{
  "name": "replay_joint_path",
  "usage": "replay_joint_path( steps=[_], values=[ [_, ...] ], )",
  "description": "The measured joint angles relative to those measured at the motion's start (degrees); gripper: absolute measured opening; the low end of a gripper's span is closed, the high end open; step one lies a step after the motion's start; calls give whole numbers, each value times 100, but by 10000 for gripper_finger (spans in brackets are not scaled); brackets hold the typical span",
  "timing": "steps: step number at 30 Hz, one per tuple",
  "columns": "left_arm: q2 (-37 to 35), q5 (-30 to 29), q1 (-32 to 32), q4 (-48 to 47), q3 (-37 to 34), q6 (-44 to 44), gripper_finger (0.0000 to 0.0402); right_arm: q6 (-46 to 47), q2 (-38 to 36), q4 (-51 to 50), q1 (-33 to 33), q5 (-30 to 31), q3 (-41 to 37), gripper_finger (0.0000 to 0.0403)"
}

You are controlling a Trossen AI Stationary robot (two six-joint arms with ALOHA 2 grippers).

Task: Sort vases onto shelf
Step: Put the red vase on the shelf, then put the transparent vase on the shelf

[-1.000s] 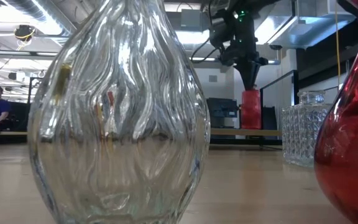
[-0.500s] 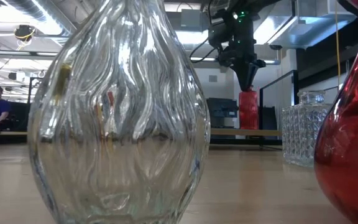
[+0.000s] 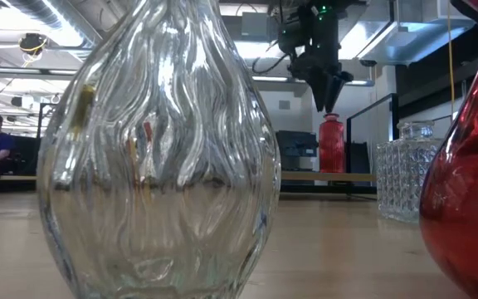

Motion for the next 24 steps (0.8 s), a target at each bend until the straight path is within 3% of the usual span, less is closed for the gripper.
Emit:
replay_joint_path(
  steps=[6,11,16,20,24],
  values=[
    [0,0,0,58,0,0,163,64,-94,-201,-1,-192,616,131],
    [0,0,0,59,0,0,163,-6,-822,-56,111,-1919,689,131],
    [0,0,0,61,0,4,163,-260,-1696,-202,751,-2597,689,131],
    [2,-7,0,95,0,234,163,270,-2362,-216,1582,-2491,558,131],
    [2,7,0,103,0,251,163,1701,-3031,-229,2665,-1351,-101,131]
  ],
)
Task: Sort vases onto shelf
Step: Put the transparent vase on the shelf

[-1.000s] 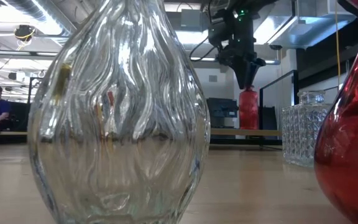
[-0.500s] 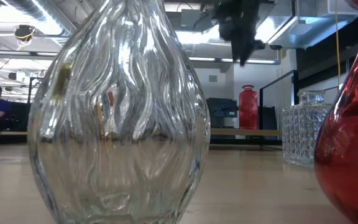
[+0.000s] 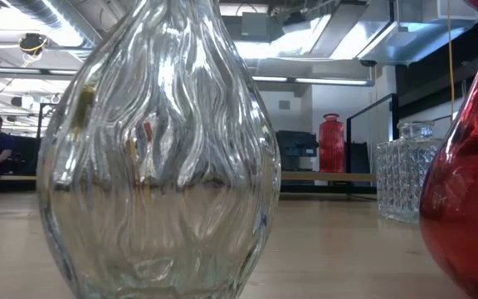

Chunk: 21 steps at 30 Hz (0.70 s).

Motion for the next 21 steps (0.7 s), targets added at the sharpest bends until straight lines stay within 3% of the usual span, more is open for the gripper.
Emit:
replay_joint_path(
  steps=[7,11,15,21],
  values=[
    [0,2,-35,69,0,2,163,3114,-1270,3,2523,1039,-2338,131],
    [0,-3,-35,291,0,64,163,5134,-1808,181,3877,1201,-3711,131],
    [0,-5,-35,485,0,296,163,6539,-2048,780,4289,1250,-4654,131],
    [2,-5,-35,656,0,341,163,7118,-2012,1052,4254,1269,-5243,131]
  ],
)
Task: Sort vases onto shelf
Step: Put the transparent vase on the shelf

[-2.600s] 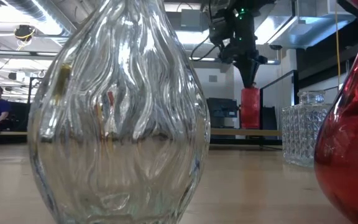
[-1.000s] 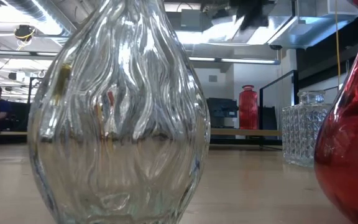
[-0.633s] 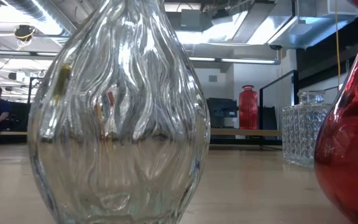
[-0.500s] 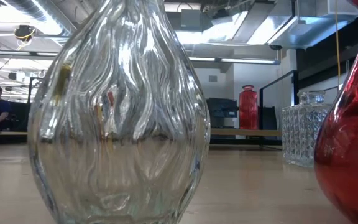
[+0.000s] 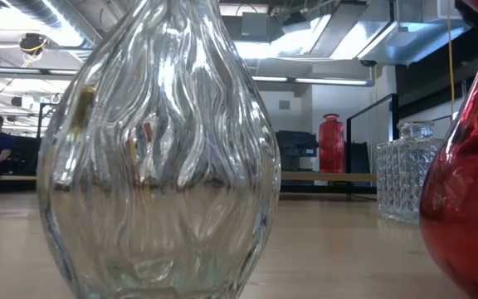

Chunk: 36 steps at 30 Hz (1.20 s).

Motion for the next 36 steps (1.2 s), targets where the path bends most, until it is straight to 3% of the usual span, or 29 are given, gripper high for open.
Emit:
replay_joint_path(
  steps=[10,20,23,28,36],
  values=[
    [0,1,-2,9,0,-54,163,505,33,-46,-46,161,-299,131],
    [0,122,-2,-12,0,-317,163,61,46,194,-698,-16,-730,127],
    [0,127,-2,-16,0,-317,163,-396,33,597,-936,-231,-857,101],
    [0,129,-2,-18,0,-325,163,-1013,35,932,-1266,-364,-912,16],
    [0,129,-2,-16,0,-339,163,-2176,55,943,-1899,-471,-200,6]
  ],
)
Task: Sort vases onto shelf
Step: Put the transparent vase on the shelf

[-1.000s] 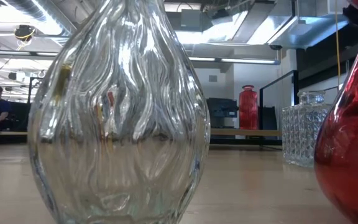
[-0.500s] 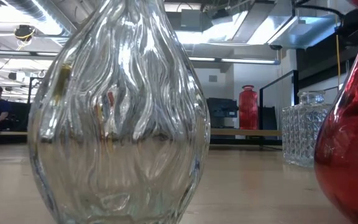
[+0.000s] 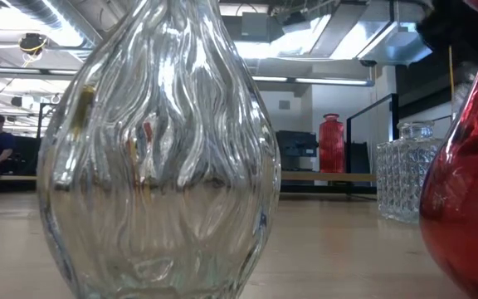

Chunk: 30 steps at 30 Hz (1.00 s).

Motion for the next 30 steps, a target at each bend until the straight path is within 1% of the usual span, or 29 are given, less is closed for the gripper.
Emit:
replay_joint_path(
  steps=[2,4,7,9,12,14,16,19,22,25,28,30],
  values=[
    [0,0,0,0,0,0,163,-312,-1,146,-220,104,234,7],
    [0,0,0,0,0,-1,163,-726,-9,597,-492,214,463,4],
    [0,0,0,0,0,-1,163,-1423,-5,1541,-973,399,652,4],
    [0,0,0,0,0,-2,163,-1856,-6,2404,-1415,405,657,3],
    [0,0,0,0,0,-1,163,-2454,146,3427,-2248,179,675,2],
    [0,0,0,-2,0,0,163,-2790,363,3681,-2813,-122,782,2],
    [0,0,0,-2,0,-1,163,-3211,763,3543,-3266,-347,1129,1],
    [0,0,0,-2,0,0,163,-4052,1566,2866,-3752,-547,2053,1],
    [0,-2,0,-2,0,8,163,-4966,2607,1900,-4045,-761,3352,1],
    [0,-2,0,-3,0,38,163,-5760,3690,763,-4215,-812,4826,1],
    [0,-2,0,-19,0,39,163,-6349,4696,-282,-4296,-846,6207,0],
    [0,0,0,-62,0,39,163,-6662,5239,-833,-4288,-772,6943,0]
  ],
)
